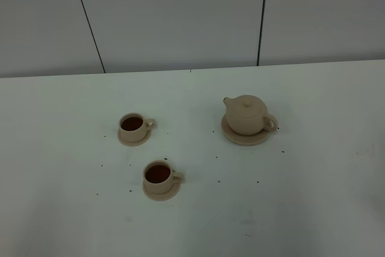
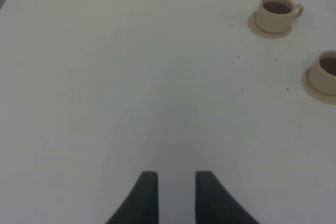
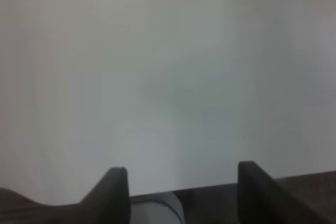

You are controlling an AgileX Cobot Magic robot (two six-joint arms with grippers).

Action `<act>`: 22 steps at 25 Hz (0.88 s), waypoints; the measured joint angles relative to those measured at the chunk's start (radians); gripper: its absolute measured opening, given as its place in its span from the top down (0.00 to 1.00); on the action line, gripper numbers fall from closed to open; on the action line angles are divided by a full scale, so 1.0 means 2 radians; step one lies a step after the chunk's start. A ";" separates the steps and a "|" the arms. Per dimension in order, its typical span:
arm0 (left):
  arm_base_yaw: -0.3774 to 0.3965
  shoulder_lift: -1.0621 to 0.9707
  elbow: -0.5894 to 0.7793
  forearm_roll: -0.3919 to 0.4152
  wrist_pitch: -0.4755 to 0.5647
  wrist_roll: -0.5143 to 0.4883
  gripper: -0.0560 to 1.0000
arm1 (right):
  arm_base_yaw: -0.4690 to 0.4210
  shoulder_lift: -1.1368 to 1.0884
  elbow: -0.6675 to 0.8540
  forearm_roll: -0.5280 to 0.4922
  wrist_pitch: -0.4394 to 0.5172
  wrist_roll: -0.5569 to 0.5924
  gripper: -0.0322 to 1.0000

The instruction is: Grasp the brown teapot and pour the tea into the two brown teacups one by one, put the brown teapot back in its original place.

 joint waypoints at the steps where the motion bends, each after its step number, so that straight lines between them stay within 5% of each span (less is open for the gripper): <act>1: 0.000 0.000 0.000 0.000 0.000 0.000 0.72 | 0.000 -0.025 0.014 0.000 -0.005 -0.001 0.54; 22: 0.000 0.000 0.000 0.000 0.000 0.000 0.72 | 0.000 -0.304 0.039 0.077 0.025 -0.118 0.54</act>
